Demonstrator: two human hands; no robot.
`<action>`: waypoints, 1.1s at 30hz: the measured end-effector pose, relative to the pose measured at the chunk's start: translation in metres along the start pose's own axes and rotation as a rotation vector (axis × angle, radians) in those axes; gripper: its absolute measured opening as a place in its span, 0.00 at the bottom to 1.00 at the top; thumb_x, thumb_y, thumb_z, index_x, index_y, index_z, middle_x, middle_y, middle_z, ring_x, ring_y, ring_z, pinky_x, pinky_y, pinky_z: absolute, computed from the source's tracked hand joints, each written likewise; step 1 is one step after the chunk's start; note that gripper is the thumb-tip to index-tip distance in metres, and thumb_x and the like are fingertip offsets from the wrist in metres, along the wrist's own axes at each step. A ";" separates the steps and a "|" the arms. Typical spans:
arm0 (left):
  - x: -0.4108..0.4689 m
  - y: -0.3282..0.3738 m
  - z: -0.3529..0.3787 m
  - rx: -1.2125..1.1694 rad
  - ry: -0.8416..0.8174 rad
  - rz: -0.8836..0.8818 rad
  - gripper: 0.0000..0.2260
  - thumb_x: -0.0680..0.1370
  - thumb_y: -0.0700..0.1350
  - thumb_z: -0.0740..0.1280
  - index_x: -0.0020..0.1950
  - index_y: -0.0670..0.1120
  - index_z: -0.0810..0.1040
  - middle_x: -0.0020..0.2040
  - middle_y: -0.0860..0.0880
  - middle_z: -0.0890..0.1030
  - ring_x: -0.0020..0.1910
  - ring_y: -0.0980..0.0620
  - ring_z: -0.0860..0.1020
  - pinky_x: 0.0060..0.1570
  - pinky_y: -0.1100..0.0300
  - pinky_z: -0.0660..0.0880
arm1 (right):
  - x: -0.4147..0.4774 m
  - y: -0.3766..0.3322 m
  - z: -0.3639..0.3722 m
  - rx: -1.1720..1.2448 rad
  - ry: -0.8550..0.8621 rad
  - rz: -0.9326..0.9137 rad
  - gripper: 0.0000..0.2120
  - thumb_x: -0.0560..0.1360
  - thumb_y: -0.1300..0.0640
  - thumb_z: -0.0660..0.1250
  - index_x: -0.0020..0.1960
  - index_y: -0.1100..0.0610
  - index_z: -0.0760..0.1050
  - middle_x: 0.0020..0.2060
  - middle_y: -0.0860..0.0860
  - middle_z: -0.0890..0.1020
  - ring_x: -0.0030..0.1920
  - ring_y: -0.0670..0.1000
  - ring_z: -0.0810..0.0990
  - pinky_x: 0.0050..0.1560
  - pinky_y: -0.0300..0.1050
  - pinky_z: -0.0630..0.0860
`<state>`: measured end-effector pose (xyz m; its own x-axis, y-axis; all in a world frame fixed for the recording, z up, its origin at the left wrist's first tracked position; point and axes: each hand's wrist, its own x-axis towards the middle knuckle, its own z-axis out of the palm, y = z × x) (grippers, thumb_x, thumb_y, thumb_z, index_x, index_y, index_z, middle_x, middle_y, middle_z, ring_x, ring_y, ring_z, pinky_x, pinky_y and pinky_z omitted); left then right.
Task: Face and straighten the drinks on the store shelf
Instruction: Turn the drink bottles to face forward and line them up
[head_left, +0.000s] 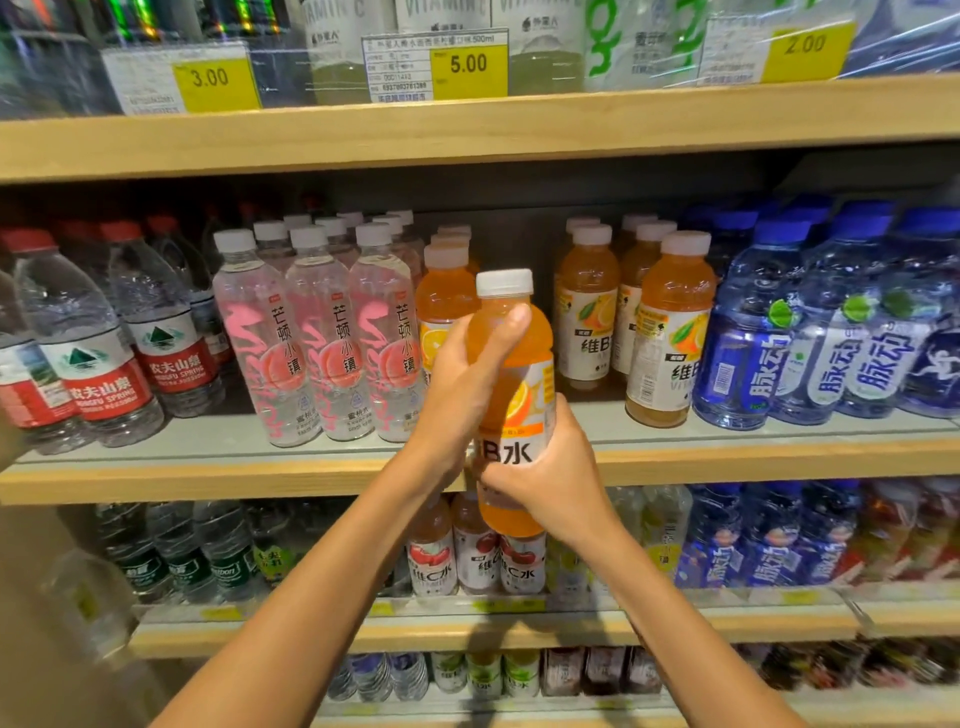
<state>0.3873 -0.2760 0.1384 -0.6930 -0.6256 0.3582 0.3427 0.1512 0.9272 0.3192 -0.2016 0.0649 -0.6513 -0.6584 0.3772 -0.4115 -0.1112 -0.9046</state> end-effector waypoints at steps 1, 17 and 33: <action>0.000 0.000 0.004 0.004 0.040 0.012 0.21 0.66 0.60 0.69 0.54 0.51 0.77 0.45 0.53 0.84 0.46 0.55 0.83 0.42 0.65 0.78 | -0.002 -0.001 0.000 -0.039 0.016 -0.001 0.32 0.50 0.46 0.70 0.53 0.51 0.68 0.37 0.45 0.80 0.35 0.39 0.79 0.32 0.32 0.74; 0.028 0.006 0.000 -0.838 -0.695 -0.326 0.24 0.64 0.49 0.77 0.56 0.41 0.75 0.48 0.44 0.80 0.44 0.46 0.80 0.48 0.54 0.78 | -0.007 0.010 -0.023 1.077 -0.998 0.298 0.40 0.67 0.37 0.72 0.68 0.61 0.67 0.53 0.60 0.79 0.52 0.57 0.80 0.58 0.53 0.75; 0.017 -0.012 0.007 0.032 0.056 0.000 0.25 0.70 0.60 0.66 0.61 0.45 0.76 0.53 0.50 0.83 0.49 0.58 0.82 0.43 0.67 0.76 | -0.005 0.004 -0.022 0.289 -0.039 0.047 0.21 0.64 0.43 0.73 0.50 0.53 0.76 0.40 0.47 0.84 0.41 0.44 0.82 0.40 0.37 0.76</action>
<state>0.3674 -0.2833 0.1341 -0.6561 -0.6674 0.3522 0.3217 0.1748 0.9306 0.3070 -0.1822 0.0634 -0.6382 -0.6952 0.3307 -0.1789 -0.2838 -0.9420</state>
